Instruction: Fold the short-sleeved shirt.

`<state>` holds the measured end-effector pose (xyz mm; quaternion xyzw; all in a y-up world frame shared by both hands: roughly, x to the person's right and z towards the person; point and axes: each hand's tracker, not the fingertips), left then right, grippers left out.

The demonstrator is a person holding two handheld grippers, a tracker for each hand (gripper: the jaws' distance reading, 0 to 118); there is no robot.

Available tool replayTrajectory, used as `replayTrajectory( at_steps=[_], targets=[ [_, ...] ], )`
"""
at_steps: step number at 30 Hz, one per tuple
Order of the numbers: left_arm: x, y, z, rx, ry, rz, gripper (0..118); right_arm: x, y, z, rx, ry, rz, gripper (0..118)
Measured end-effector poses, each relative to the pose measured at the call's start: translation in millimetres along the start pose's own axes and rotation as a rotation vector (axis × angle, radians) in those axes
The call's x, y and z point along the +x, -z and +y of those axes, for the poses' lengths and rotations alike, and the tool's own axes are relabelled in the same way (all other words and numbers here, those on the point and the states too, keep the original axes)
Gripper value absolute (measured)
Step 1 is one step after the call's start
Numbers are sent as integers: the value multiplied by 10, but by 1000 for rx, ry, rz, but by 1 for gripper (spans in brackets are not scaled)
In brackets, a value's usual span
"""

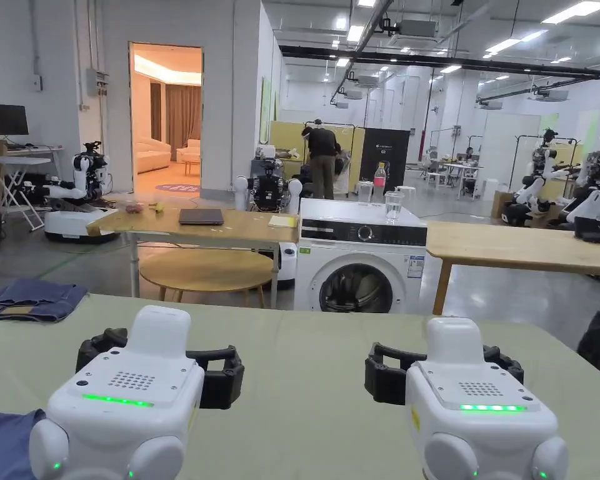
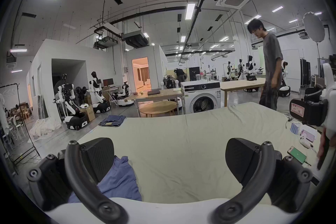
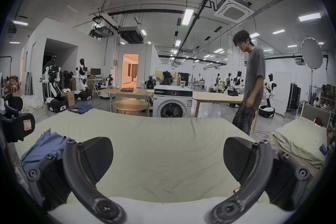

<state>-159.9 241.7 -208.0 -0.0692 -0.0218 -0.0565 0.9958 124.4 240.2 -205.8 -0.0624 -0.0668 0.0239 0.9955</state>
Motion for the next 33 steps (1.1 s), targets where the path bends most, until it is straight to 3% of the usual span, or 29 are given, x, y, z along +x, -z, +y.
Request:
replayTrajectory(
  at_steps=[33],
  targets=[
    [-9,10,-18,1,-9,-30,118,33,34,-82,-34,6,-9,118]
  ],
)
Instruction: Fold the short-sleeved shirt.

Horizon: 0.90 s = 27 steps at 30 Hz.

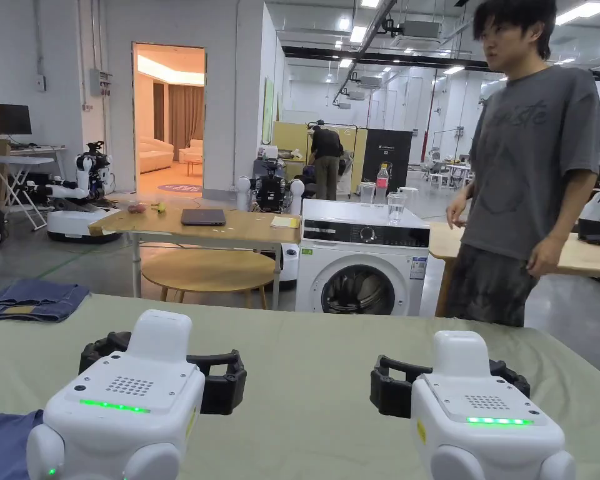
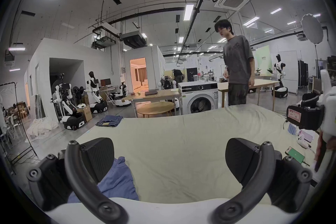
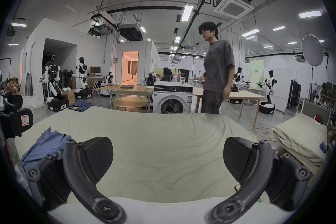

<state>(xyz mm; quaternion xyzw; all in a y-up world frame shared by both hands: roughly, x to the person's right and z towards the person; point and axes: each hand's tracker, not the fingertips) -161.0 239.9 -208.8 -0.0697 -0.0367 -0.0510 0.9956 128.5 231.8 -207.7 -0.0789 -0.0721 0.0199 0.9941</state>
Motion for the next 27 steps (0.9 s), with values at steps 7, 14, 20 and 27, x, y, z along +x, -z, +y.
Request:
replayTrajectory(
  at_steps=[7,14,20,27],
  targets=[
    [-21,-33,-4,13,-33,-54,78,23,-48,42,24,11,-12,53],
    [86,-17,-38,20,-1,-24,0,53,-110,36,51,-10,-44,0],
    [-53,-65,-91,4,-7,6,0,-20,-119,72,49,-7,-26,0],
    [-1043,-593,-275,-37,-38,250,0,-1096,-83,103,53,-31,231,0]
  ],
)
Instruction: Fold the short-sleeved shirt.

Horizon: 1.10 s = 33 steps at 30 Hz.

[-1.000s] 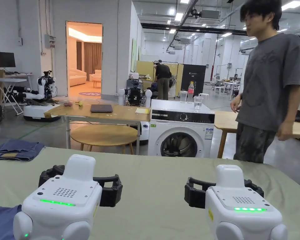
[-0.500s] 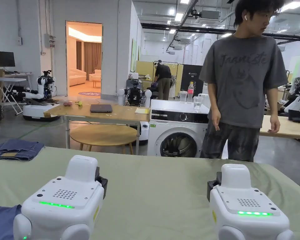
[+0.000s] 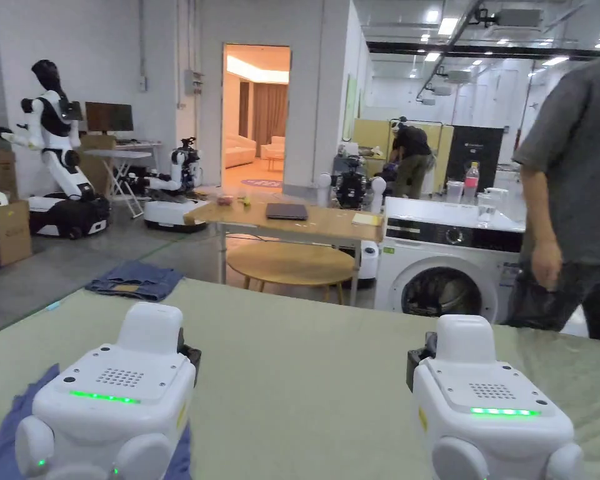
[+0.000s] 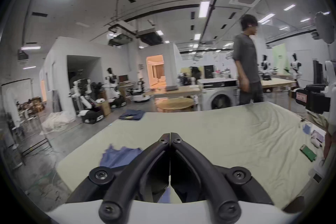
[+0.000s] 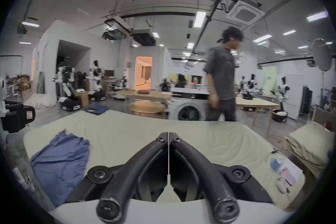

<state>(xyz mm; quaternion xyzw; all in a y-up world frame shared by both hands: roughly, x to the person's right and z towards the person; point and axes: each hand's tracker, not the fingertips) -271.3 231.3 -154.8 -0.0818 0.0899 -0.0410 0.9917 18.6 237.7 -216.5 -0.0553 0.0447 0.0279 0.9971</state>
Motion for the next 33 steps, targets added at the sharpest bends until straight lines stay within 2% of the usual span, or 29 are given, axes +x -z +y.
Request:
replayTrajectory(
  at_steps=[4,7,15,16,17,18,19,24,25,28,33],
  targets=[
    [-801,-209,-163,-52,-49,170,0,-767,84,-50,-14,-26,172,0],
    [-1152,-262,-277,-99,-70,228,0,-1068,108,-124,-26,-26,234,0],
    [-1246,298,-498,-196,-59,190,0,-1166,348,-257,-55,-19,252,0],
    [-1230,464,-549,-247,-45,165,21,-1164,390,-272,-58,-21,247,0],
    [-1215,671,-602,-322,-25,129,60,-1162,434,-285,-64,-21,245,0],
    [-1211,886,-686,-395,-18,93,114,-1163,481,-302,-69,-21,242,0],
    [-1204,1109,-813,-490,-12,78,116,-1167,528,-319,-75,-22,239,0],
    [-1137,2130,-1379,-625,-71,-36,116,-1216,789,-431,-109,-20,222,0],
    [-1061,2069,-1315,-659,-79,-43,116,-1231,841,-460,-116,-21,219,0],
    [-984,2435,-1498,-733,-47,-48,116,-1270,967,-547,-141,-29,209,0],
    [-951,2800,-1617,-783,-36,-59,116,-1288,1111,-680,-179,-39,190,0]
  ],
)
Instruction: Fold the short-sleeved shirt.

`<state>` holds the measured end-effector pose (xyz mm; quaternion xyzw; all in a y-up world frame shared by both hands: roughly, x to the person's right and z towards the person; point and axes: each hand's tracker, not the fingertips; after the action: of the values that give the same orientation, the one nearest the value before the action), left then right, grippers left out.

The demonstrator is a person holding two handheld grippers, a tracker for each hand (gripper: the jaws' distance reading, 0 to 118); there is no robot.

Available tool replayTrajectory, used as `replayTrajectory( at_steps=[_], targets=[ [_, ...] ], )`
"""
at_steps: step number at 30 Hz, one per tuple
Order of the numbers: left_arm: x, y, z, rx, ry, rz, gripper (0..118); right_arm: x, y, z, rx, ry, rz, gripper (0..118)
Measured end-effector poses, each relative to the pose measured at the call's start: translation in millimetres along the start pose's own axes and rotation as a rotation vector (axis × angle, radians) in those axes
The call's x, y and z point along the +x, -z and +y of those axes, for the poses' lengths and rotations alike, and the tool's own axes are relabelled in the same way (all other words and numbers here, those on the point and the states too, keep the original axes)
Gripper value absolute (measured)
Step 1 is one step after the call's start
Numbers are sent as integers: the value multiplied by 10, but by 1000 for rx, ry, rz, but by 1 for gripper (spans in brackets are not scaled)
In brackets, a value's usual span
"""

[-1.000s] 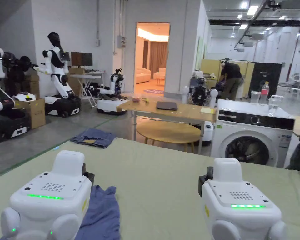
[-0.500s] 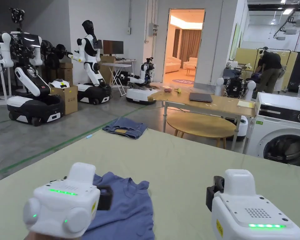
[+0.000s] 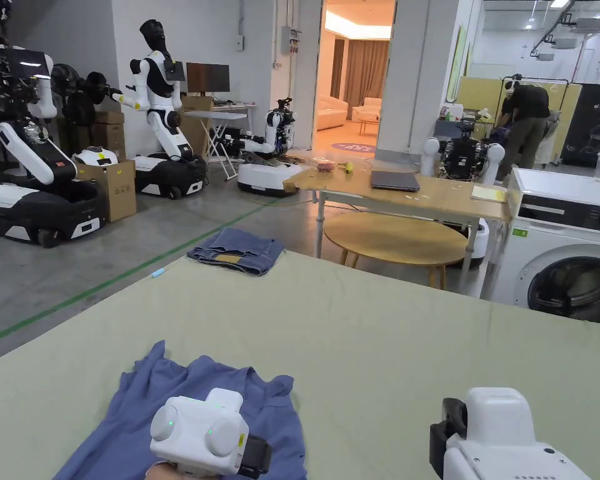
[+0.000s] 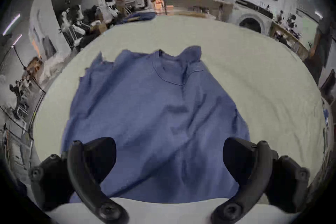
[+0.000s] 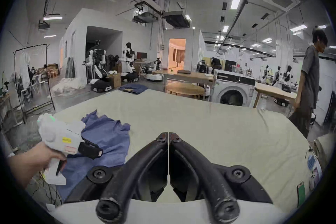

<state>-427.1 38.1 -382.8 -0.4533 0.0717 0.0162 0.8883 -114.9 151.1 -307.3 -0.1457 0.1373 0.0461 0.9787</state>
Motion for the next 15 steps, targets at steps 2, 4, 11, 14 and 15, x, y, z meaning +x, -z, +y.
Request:
replayTrajectory(
  at_steps=[2,4,11,14,15],
  targets=[
    [-9,98,-5,-21,-8,-13,116,19,30,-35,-10,7,-4,0],
    [-51,296,-17,-126,-11,-9,108,36,45,-67,-21,13,-11,0],
    [-146,46,-53,-58,-20,5,0,172,-93,-103,-37,37,-29,0],
    [-58,72,59,-45,0,-13,0,332,-254,-114,-31,36,-53,0],
    [28,-36,130,6,-3,-54,0,431,-318,-112,-28,41,-57,0]
  ],
)
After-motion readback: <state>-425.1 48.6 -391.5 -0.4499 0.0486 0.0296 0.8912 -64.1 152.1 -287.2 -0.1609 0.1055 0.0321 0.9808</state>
